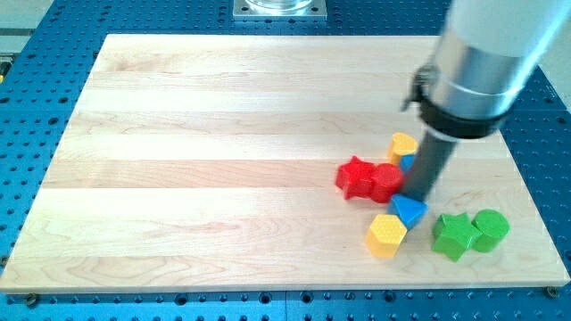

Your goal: Move the red star into the red circle

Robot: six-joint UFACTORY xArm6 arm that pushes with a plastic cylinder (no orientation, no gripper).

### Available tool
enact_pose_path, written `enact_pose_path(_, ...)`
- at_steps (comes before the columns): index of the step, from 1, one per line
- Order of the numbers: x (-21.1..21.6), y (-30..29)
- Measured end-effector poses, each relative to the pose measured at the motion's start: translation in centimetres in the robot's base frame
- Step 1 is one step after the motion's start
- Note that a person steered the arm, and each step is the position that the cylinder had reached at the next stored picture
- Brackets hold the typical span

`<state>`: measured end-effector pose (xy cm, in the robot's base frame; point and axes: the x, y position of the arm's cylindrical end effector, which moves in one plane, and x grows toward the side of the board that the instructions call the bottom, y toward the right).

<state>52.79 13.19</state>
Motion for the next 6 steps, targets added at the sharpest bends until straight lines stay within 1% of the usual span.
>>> enact_pose_path(1,-2.6,-4.4)
enact_pose_path(2,-5.7,-10.8)
enact_pose_path(3,-2.6,-10.9)
enact_pose_path(4,-1.8,-20.8)
enact_pose_path(5,-4.5,-19.4)
enact_pose_path(6,-5.5,-12.0)
